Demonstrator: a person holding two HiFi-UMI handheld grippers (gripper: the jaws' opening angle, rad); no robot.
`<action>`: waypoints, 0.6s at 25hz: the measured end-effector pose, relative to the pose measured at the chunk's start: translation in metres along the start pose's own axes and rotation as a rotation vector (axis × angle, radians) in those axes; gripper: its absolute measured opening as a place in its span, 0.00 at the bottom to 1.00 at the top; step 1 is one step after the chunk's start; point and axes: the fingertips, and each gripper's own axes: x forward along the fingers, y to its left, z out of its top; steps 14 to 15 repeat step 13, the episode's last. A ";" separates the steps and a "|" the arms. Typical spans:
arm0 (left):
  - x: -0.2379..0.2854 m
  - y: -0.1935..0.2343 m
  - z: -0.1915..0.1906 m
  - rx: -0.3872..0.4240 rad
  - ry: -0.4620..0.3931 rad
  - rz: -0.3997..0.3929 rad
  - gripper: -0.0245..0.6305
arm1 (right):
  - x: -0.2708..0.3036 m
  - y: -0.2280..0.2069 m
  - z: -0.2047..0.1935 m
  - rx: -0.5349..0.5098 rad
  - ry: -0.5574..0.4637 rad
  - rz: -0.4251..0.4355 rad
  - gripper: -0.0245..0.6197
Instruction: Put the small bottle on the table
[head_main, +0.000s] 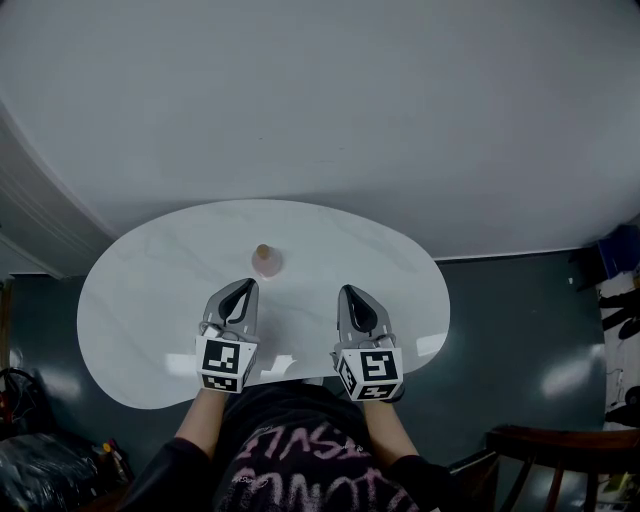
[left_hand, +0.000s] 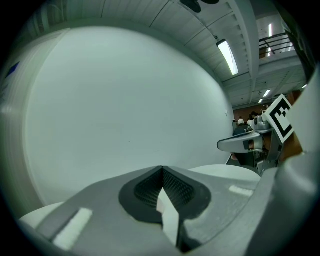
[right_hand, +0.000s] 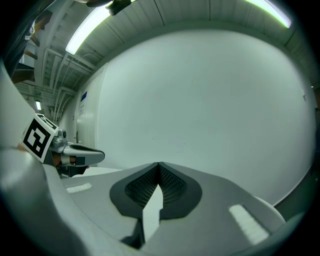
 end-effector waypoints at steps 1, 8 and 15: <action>0.000 0.000 0.000 -0.001 0.001 -0.002 0.04 | 0.000 0.000 0.000 0.000 0.000 0.000 0.05; 0.000 -0.001 -0.004 -0.010 0.006 -0.003 0.04 | -0.001 -0.001 -0.003 0.003 0.004 -0.001 0.05; 0.001 0.000 -0.005 -0.013 0.012 -0.007 0.04 | 0.001 0.001 -0.004 0.004 0.006 0.003 0.05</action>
